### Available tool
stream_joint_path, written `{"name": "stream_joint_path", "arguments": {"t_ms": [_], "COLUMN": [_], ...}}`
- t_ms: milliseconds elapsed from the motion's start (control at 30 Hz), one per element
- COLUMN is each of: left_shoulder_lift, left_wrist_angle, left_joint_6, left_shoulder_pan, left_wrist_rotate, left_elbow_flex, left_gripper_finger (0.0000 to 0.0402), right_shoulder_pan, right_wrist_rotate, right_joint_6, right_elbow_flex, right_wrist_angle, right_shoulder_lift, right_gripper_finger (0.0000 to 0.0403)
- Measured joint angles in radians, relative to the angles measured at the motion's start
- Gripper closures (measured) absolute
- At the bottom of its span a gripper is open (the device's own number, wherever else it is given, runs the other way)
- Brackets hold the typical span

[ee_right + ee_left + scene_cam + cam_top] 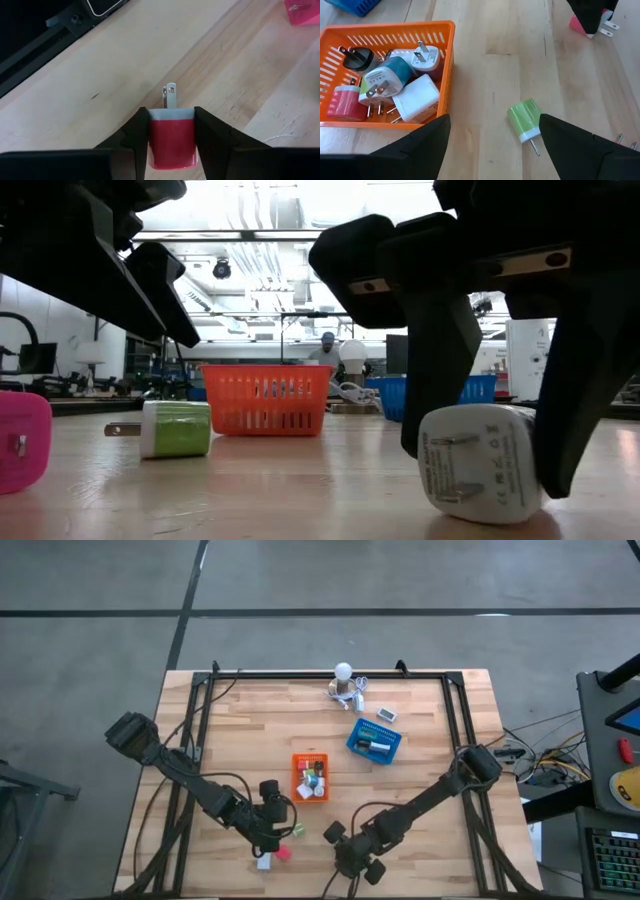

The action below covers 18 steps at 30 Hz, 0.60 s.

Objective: Pick & Place Office items
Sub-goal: Put the pink white charger adapter into the orange bin

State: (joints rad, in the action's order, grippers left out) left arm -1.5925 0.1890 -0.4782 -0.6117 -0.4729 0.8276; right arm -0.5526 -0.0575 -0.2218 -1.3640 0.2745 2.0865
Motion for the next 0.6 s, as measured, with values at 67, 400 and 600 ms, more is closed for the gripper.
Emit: {"name": "stream_joint_path", "arguments": {"t_ms": [67, 400, 600], "left_shoulder_lift": [0.0, 0.0, 0.01], "left_wrist_angle": [0.001, 0.002, 0.002], "left_joint_6": [0.004, 0.041, 0.041], "left_shoulder_pan": [0.0, -0.017, -0.045], "left_wrist_rotate": [-0.008, -0.109, -0.218], "left_elbow_flex": [0.0, 0.0, 0.0], "left_gripper_finger": [0.0094, 0.0094, 0.0094], "right_shoulder_pan": [0.0, -0.001, 0.0], "right_wrist_rotate": [-0.005, 0.004, 0.026], "right_joint_6": [0.001, 0.024, 0.018], "right_elbow_flex": [0.001, 0.027, 0.067], "right_wrist_angle": [0.001, -0.084, -0.252], "right_shoulder_lift": [0.0, -0.001, 0.0], "right_gripper_finger": [0.0285, 0.0285, 0.0285]}}
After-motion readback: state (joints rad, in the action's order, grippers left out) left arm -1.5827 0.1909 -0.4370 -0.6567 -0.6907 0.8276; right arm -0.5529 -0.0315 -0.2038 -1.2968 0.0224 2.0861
